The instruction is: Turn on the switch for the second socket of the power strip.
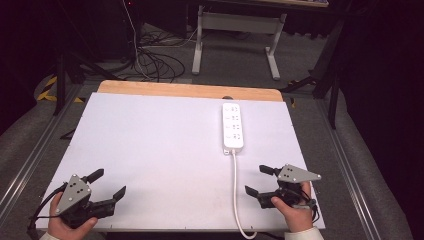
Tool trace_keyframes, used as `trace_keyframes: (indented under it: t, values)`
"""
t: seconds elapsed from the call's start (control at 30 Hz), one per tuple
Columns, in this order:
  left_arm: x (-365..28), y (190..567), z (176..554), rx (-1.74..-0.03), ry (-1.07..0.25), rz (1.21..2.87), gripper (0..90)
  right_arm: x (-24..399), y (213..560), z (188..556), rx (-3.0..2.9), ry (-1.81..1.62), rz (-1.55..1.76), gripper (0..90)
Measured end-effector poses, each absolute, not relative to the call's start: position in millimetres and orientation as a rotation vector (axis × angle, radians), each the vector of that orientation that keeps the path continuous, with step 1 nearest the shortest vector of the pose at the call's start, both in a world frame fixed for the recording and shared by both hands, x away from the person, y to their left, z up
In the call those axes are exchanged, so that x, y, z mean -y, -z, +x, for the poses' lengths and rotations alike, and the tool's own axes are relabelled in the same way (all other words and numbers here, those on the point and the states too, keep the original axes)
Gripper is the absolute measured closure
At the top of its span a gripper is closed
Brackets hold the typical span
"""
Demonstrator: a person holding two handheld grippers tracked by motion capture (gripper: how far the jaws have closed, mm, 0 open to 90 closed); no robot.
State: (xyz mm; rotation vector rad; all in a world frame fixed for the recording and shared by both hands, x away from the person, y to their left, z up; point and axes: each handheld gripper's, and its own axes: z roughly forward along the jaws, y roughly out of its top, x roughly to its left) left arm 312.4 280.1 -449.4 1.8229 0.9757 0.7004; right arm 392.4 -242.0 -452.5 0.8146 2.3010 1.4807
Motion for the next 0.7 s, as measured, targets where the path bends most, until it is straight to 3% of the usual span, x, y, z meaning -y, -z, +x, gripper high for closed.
trace_keyframes:
  t: [0.7]
  values:
    - [-279.8,453.5,313.2,-0.955,-0.691,1.824,14.6,245.5,488.4,383.2,-2.363,-1.378,0.867,12.4]
